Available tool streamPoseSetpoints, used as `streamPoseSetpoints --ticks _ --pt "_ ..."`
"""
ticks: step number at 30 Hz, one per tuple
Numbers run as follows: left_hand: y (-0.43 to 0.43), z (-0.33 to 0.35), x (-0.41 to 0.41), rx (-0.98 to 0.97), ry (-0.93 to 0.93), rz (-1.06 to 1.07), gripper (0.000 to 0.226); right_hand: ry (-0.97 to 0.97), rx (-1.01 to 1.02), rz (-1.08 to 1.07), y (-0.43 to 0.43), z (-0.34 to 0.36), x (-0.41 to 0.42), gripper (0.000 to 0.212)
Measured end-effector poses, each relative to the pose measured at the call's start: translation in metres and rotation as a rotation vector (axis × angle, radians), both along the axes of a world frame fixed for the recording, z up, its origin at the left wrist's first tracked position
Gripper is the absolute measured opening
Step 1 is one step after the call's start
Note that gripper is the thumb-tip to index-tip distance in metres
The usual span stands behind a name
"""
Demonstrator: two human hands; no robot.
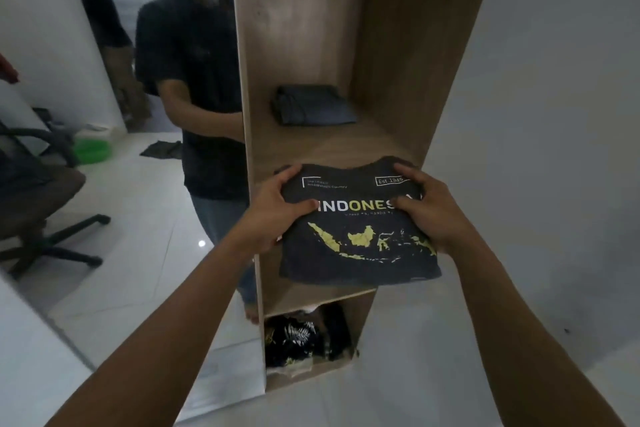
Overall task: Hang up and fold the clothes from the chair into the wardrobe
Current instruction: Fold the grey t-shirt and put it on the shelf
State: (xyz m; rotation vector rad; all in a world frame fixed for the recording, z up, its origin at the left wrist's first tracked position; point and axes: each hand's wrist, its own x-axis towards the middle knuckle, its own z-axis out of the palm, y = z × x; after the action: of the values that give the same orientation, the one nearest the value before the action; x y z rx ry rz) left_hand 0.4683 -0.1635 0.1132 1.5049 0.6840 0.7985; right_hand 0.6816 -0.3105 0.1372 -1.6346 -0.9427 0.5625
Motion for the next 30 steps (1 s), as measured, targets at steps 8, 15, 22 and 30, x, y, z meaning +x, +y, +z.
streamPoseSetpoints --ticks 8,15,22,30 --pt "0.113 0.046 0.087 0.082 -0.023 0.137 0.075 -0.079 0.11 0.085 0.137 0.044 0.092 0.063" --pt "0.169 0.074 0.139 0.283 -0.017 0.331 0.078 -0.184 0.287 0.213 0.228 0.064 0.154 0.066" --pt "0.182 0.015 0.152 0.09 0.269 0.357 0.07 -0.038 0.046 0.277 0.241 -0.017 0.184 0.06" --pt "0.201 0.013 0.159 -0.095 0.348 0.389 0.079 0.205 -0.122 0.188 0.269 -0.009 0.193 0.048"
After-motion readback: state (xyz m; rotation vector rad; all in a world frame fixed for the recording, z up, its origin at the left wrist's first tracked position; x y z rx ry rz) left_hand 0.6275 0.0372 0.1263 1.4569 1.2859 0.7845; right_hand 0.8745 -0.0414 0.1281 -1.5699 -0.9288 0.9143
